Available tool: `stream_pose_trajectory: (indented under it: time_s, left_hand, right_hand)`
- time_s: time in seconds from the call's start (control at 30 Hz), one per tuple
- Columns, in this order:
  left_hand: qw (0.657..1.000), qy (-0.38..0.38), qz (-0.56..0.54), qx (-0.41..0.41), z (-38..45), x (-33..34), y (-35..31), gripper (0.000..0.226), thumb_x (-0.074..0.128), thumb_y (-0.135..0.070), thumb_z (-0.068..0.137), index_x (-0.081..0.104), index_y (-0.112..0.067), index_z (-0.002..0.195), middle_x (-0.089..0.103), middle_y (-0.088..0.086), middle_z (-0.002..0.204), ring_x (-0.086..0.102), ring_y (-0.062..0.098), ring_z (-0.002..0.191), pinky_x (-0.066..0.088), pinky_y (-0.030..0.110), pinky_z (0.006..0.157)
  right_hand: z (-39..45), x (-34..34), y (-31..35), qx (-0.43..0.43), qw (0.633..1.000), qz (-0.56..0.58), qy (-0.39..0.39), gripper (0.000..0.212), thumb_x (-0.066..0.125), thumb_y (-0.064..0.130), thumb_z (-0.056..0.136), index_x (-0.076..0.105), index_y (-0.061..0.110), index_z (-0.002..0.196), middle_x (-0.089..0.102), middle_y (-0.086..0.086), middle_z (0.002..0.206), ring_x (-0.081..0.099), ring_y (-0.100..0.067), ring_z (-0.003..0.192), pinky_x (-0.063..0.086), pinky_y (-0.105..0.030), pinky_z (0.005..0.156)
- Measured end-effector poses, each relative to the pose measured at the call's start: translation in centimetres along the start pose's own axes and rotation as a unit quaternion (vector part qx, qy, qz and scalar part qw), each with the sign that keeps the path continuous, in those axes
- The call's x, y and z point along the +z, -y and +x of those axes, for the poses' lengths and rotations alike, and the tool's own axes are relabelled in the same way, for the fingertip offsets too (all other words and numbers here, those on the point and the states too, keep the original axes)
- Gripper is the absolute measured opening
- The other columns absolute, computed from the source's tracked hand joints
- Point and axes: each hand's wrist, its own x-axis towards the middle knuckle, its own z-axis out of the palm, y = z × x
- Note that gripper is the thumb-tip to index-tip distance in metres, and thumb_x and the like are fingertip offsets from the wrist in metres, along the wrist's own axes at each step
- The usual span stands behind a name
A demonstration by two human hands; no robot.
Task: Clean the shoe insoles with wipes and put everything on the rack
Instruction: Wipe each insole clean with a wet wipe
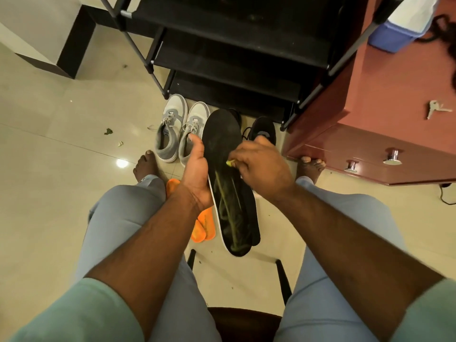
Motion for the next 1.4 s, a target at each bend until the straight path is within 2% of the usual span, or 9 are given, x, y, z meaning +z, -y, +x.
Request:
stream_pose_trajectory:
  time_s: [0.1, 0.27, 0.47, 0.67, 0.83, 1.03, 1.2, 1.33, 1.4]
  left_hand:
    - [1.000, -0.002, 0.008, 0.002, -0.2, 0.2, 0.1, 0.088, 0.019, -0.076, 0.092, 0.081, -0.014, 0.096, 0.073, 0.015, 0.110, 0.072, 0.028, 0.096, 0.061, 0.042, 0.078]
    - [1.000, -0.007, -0.008, 0.010, 0.2, -0.5, -0.2, 0.095, 0.018, -0.078, 0.091, 0.073, -0.003, 0.110, 0.066, 0.017, 0.125, 0.065, 0.028, 0.114, 0.049, 0.041, 0.100]
    - [1.000, 0.015, 0.001, -0.015, -0.3, 0.5, 0.5, 0.090, 0.020, -0.078, 0.090, 0.080, -0.011, 0.098, 0.072, 0.017, 0.109, 0.072, 0.029, 0.095, 0.061, 0.043, 0.074]
    - [1.000, -0.015, -0.008, 0.006, 0.1, 0.0, 0.2, 0.090, 0.022, -0.077, 0.091, 0.073, -0.006, 0.113, 0.069, 0.016, 0.120, 0.069, 0.027, 0.106, 0.056, 0.040, 0.090]
    - [1.000, 0.005, -0.006, -0.002, 0.0, 0.8, 1.3, 0.091, 0.019, -0.079, 0.090, 0.076, -0.010, 0.106, 0.071, 0.018, 0.114, 0.071, 0.031, 0.099, 0.061, 0.045, 0.075]
    - [1.000, -0.023, -0.011, 0.016, 0.2, 0.2, 1.3, 0.090, 0.025, -0.080, 0.088, 0.081, -0.009, 0.088, 0.074, 0.017, 0.102, 0.073, 0.029, 0.097, 0.059, 0.040, 0.079]
    - [1.000, -0.012, 0.002, 0.003, 0.0, 0.6, 1.6, 0.086, 0.021, -0.077, 0.090, 0.070, -0.011, 0.116, 0.068, 0.019, 0.121, 0.066, 0.033, 0.113, 0.060, 0.043, 0.081]
    - [1.000, -0.026, 0.010, 0.006, 0.1, 0.3, 1.4, 0.089, 0.024, -0.079, 0.089, 0.082, -0.011, 0.086, 0.074, 0.016, 0.101, 0.073, 0.028, 0.095, 0.059, 0.040, 0.078]
    - [1.000, -0.026, 0.014, 0.003, 0.2, 0.1, 1.4, 0.088, 0.024, -0.079, 0.089, 0.082, -0.012, 0.089, 0.074, 0.017, 0.104, 0.072, 0.029, 0.098, 0.057, 0.042, 0.083]
  right_hand:
    - [0.9, -0.1, -0.2, 0.030, 0.999, -0.012, -0.026, 0.020, 0.061, 0.010, 0.087, 0.072, 0.014, 0.103, 0.068, -0.004, 0.099, 0.052, -0.028, 0.091, 0.044, -0.037, 0.076]
    - [-0.5, -0.1, 0.2, -0.016, 0.994, 0.082, 0.074, 0.018, 0.061, 0.010, 0.086, 0.073, 0.013, 0.099, 0.066, -0.004, 0.096, 0.059, -0.021, 0.093, 0.047, -0.034, 0.080]
    - [0.9, -0.5, -0.2, 0.056, 0.997, 0.038, 0.030, 0.021, 0.057, 0.013, 0.090, 0.070, 0.015, 0.106, 0.063, -0.003, 0.103, 0.057, -0.020, 0.097, 0.041, -0.028, 0.079]
    - [0.0, -0.5, 1.1, 0.105, 0.976, 0.153, 0.114, 0.015, 0.064, 0.013, 0.086, 0.074, 0.018, 0.096, 0.061, 0.009, 0.086, 0.056, -0.008, 0.083, 0.045, -0.024, 0.076]
    - [0.9, 0.3, 0.1, 0.247, 0.948, 0.200, -0.012, 0.013, 0.066, 0.013, 0.086, 0.073, 0.020, 0.096, 0.069, 0.004, 0.092, 0.061, -0.007, 0.082, 0.051, -0.022, 0.073]
    - [0.4, -0.1, 2.8, 0.252, 0.860, 0.444, 0.010, 0.013, 0.075, 0.006, 0.077, 0.073, 0.017, 0.083, 0.067, 0.004, 0.074, 0.063, -0.005, 0.070, 0.054, -0.022, 0.066]
    - [1.3, 0.3, 1.4, 0.278, 0.914, 0.292, -0.049, 0.009, 0.072, 0.012, 0.081, 0.070, 0.021, 0.078, 0.065, 0.009, 0.078, 0.060, -0.003, 0.075, 0.047, -0.020, 0.066]
    - [0.7, -0.1, 2.9, 0.248, 0.868, 0.430, -0.005, 0.014, 0.076, 0.007, 0.076, 0.069, 0.019, 0.072, 0.069, 0.000, 0.075, 0.066, -0.013, 0.074, 0.056, -0.028, 0.069]
    - [0.5, -0.2, 2.7, 0.240, 0.874, 0.422, -0.002, 0.015, 0.076, 0.007, 0.076, 0.068, 0.020, 0.071, 0.068, 0.001, 0.075, 0.066, -0.013, 0.074, 0.056, -0.028, 0.069]
